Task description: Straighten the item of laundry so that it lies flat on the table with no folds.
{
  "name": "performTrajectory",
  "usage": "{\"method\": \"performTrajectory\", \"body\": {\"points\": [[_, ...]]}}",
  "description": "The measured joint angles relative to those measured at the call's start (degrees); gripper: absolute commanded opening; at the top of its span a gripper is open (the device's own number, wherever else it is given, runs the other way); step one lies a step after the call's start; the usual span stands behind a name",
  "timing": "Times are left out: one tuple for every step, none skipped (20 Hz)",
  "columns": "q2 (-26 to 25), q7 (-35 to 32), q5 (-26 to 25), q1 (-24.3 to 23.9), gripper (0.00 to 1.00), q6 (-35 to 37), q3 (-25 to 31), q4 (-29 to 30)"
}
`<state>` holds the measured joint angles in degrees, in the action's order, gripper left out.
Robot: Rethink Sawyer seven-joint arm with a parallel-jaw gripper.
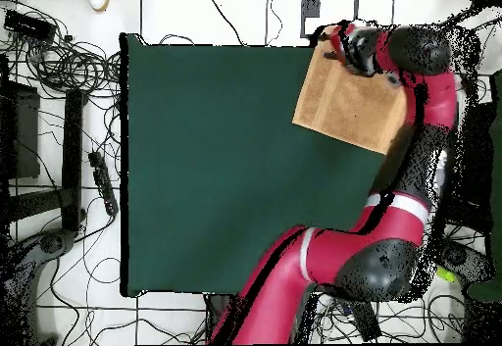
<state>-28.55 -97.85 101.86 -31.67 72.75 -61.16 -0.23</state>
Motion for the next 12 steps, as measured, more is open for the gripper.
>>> {"method": "performTrajectory", "body": {"points": [[0.06, 0.0, 4.95, -1.73, 1.0, 0.79, -5.48, -0.39], [0.32, 0.01, 11.0, -3.96, 1.0, 1.68, -13.03, -0.75], [0.54, 0.01, 14.02, -5.05, 1.0, 2.06, -17.06, -0.83], [0.73, 0.01, 16.27, -5.83, 1.0, 2.2, -20.21, -0.84], [0.92, 0.01, 18.52, -6.61, 1.0, 2.34, -23.36, -0.85], [1.22, 0.01, 22.25, -7.73, 1.0, 2.3, -28.59, -0.87], [1.35, 0.01, 24.48, -8.25, 1.0, 2.29, -31.7, -0.88], [1.41, 0.01, 26.36, -8.57, 1.0, 2.19, -34.38, -0.9], [1.41, 0.01, 27.36, -8.68, 1.0, 2.02, -35.81, -0.9], [1.36, 0.01, 28.88, -8.65, 1.0, 1.52, -38.48, -0.93], [1.3, 0.01, 30.4, -8.62, 1.0, 1.02, -41.15, -0.95], [1.2, 0.01, 31.31, -8.46, 1.0, 0.52, -42.92, -0.98]]}}
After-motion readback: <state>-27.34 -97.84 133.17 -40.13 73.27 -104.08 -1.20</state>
